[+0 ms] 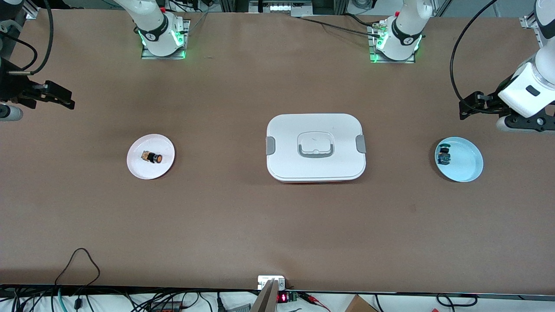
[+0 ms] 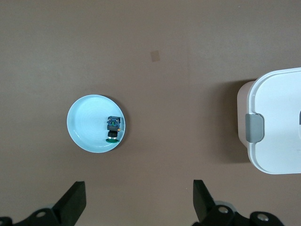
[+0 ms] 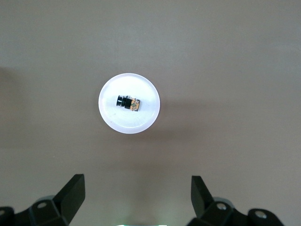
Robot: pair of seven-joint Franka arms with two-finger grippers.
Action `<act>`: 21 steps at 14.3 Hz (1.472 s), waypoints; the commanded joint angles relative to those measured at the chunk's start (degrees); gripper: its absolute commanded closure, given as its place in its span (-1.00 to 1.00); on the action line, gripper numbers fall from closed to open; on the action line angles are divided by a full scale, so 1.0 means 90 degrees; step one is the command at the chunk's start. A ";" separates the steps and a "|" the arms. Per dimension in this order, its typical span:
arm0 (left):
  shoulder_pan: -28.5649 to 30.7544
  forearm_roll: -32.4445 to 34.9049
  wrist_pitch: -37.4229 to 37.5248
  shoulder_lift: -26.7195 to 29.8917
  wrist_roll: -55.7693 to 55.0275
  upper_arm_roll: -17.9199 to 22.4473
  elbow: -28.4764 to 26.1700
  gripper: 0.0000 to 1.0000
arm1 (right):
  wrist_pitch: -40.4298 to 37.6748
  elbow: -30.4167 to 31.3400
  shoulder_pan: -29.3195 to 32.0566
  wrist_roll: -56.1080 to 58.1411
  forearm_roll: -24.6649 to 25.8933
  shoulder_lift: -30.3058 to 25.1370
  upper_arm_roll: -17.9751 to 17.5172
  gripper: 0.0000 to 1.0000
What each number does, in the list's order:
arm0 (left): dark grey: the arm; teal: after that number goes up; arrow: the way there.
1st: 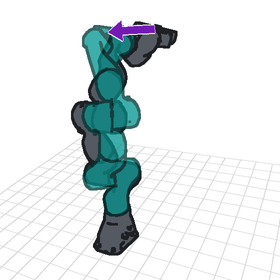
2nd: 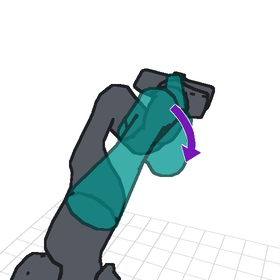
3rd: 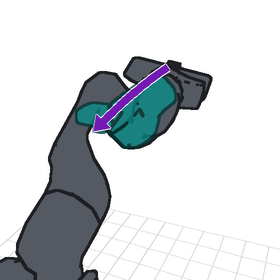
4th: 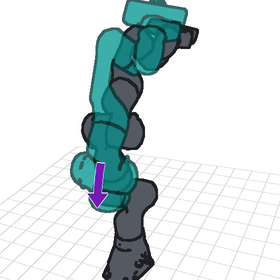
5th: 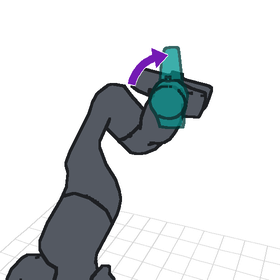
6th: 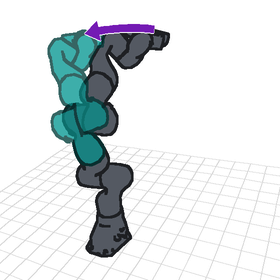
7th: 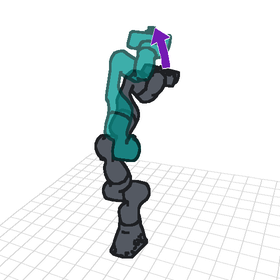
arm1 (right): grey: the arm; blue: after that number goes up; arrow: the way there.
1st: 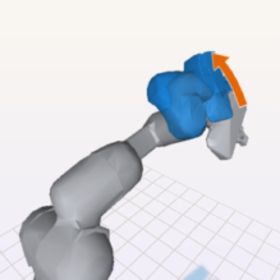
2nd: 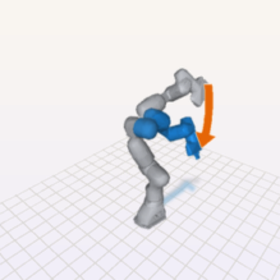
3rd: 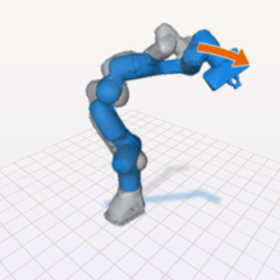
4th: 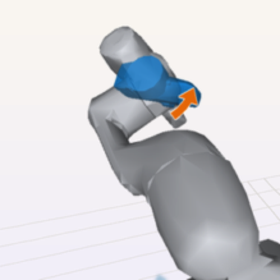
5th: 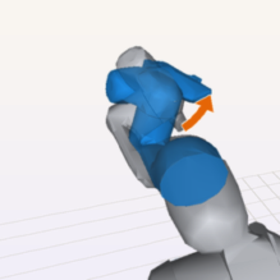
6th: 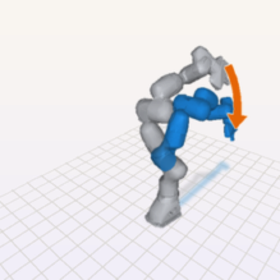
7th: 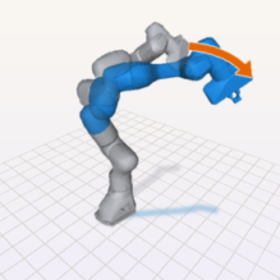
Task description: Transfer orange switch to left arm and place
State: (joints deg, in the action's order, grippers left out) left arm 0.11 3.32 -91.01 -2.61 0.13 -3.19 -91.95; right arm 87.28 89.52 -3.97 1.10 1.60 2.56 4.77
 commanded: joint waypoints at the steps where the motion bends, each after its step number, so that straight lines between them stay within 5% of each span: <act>1: 0.0046 -0.0007 0.0073 -0.0081 0.0035 -0.0026 0.0197 -1.00 | 0.0029 0.0033 -0.0018 -0.0014 -0.0021 -0.0060 0.0007 -1.00; 21: 0.0056 -0.0007 0.0073 -0.0081 0.0035 -0.0016 0.0187 -1.00 | 0.0321 0.0159 0.0031 -0.0034 -0.0012 0.0633 0.0007 -1.00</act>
State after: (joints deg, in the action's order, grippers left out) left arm 0.15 3.32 -91.01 -2.62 0.13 -3.14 -91.93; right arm 89.07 89.94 -3.78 1.07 1.60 7.98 4.82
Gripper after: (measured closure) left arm 0.000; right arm 0.000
